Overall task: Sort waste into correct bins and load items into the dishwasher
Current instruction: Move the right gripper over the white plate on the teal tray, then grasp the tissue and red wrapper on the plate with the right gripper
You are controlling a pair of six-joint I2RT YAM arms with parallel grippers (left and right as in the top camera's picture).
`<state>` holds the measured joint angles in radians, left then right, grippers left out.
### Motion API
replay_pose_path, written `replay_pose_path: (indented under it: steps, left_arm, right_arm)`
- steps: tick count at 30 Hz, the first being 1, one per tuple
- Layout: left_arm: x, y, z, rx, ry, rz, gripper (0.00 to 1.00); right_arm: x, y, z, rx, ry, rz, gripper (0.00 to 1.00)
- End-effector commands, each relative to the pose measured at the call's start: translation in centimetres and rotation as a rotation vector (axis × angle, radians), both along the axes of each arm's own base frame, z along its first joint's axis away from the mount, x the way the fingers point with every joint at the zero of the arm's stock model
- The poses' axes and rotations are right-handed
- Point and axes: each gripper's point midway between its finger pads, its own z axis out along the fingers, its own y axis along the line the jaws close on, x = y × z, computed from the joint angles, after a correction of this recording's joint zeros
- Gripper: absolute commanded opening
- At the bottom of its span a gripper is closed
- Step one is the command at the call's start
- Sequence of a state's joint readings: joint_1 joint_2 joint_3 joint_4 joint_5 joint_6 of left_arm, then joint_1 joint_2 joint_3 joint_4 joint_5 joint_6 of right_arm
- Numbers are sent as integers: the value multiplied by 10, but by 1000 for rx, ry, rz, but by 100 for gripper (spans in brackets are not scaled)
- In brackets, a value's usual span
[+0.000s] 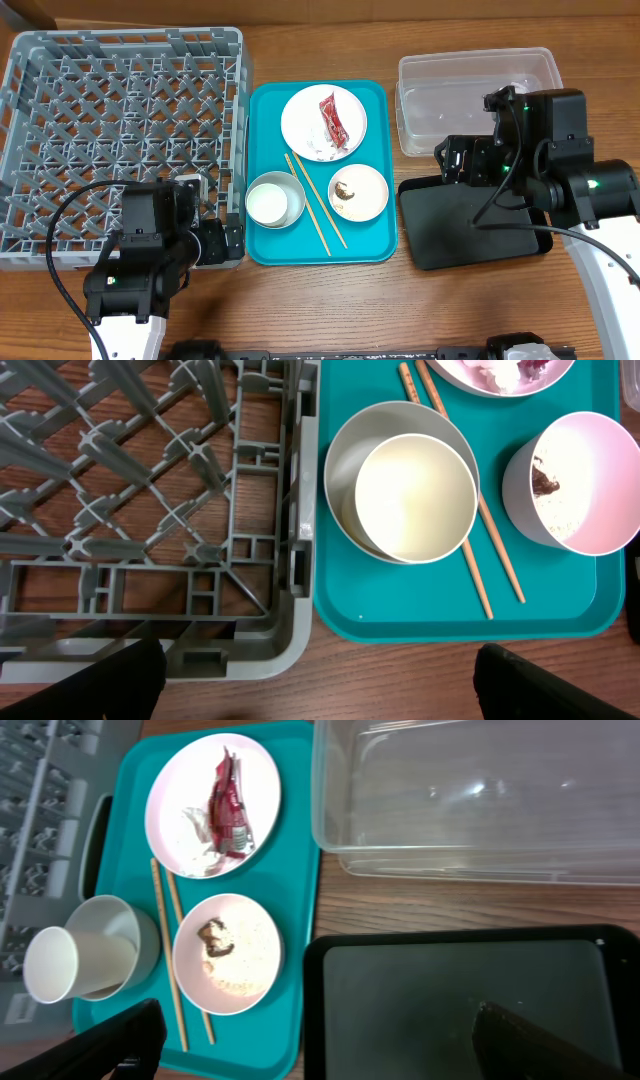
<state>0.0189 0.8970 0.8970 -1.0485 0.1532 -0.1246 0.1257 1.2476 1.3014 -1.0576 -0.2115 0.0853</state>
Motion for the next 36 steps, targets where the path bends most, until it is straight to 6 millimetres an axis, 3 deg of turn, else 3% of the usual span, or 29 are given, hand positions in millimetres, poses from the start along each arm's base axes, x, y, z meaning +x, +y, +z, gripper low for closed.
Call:
replay_pose_path:
  steps: [1,7,13,21,26,29,36]
  left_arm:
    - [4,-2,11,1,-31,-11,100]
    - [4,-2,11,1,-30,-11,100]
    - [6,-1,12,3,-37,-11,100]
    - [6,-1,12,3,-39,-10,100]
    - [6,0,12,7,-38,-2,100]
    - [7,4,17,-4,-42,48,100]
    - [11,25,24,10,-54,132,100]
  right_arm:
    - [6,11,23,60,-69,37,100]
    - [17,31,36,82,-147,96,100]
    - [23,69,26,29,-139,186,100]
    - [61,124,26,-185,-214,293,100]
    - [87,165,2,-212,-231,384,100]
    - [101,184,-17,-208,-239,403,93]
    - [118,220,-54,-194,-248,439,91]
